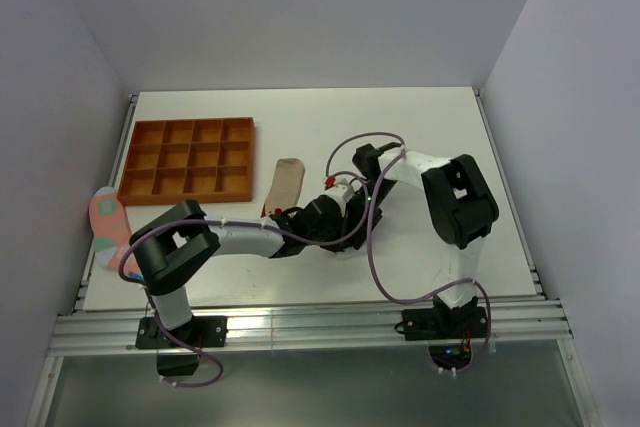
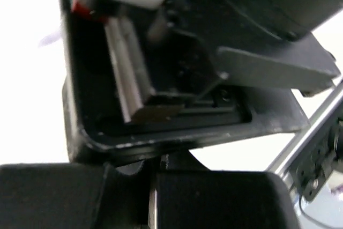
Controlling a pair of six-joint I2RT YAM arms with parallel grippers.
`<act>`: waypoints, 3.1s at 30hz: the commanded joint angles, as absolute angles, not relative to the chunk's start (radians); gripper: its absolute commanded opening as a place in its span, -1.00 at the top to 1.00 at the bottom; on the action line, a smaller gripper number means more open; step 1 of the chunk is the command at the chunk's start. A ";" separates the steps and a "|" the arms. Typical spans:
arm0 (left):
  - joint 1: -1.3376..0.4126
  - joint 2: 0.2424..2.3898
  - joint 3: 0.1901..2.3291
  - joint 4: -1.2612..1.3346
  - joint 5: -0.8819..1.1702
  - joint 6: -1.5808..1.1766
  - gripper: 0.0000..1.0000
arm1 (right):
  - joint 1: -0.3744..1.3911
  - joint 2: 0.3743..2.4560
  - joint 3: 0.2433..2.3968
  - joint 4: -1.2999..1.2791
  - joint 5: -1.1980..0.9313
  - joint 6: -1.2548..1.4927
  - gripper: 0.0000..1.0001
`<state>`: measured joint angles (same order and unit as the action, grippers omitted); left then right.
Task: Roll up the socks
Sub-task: Roll the sock at the center of the board.
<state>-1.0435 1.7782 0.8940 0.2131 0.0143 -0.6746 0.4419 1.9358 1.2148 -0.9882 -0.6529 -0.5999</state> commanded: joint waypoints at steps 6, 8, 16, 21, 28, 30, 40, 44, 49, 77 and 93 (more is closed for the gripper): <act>-1.091 1.894 0.979 -0.054 -0.072 -0.775 0.99 | 0.341 1.801 1.204 -0.775 -0.618 -0.591 -0.23; -1.092 1.913 1.002 -0.083 -0.072 -0.793 0.99 | 0.307 1.775 1.189 -0.772 -0.626 -0.601 -0.28; -1.089 1.997 1.089 -0.172 -0.023 -0.827 0.99 | 0.207 1.651 1.115 -0.773 -0.676 -0.650 -0.31; -1.081 2.036 1.127 -0.189 0.044 -0.841 0.99 | 0.101 1.594 1.086 -0.776 -0.738 -0.669 -0.32; -1.074 2.045 1.132 -0.198 0.046 -0.834 0.99 | -0.049 1.677 1.137 -0.831 -0.762 -0.698 -0.32; -1.072 2.063 1.152 -0.216 0.055 -0.831 0.99 | -0.069 1.680 1.137 -0.834 -0.782 -0.719 -0.30; -0.997 2.100 1.181 -0.325 0.256 -0.798 0.99 | -0.098 1.459 0.940 -0.778 -0.799 -0.960 -0.25; -0.960 2.118 1.222 -0.411 0.293 -0.758 0.99 | -0.071 1.355 0.867 -0.755 -0.788 -1.031 -0.22; -0.923 2.169 1.310 -0.523 0.360 -0.717 0.99 | 0.026 1.218 0.724 -0.718 -0.772 -1.150 -0.22; -0.884 2.332 1.466 -0.669 0.483 -0.641 0.99 | 0.563 1.042 0.514 -0.489 -0.422 -1.117 -0.20; -0.870 2.333 1.470 -0.661 0.482 -0.650 0.99 | 0.687 1.084 0.485 -0.473 -0.376 -1.054 -0.03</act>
<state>-0.8654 2.2360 1.5330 -0.5224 0.7036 -0.7341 0.6621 1.0729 0.4999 -0.5041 -0.3904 -1.0855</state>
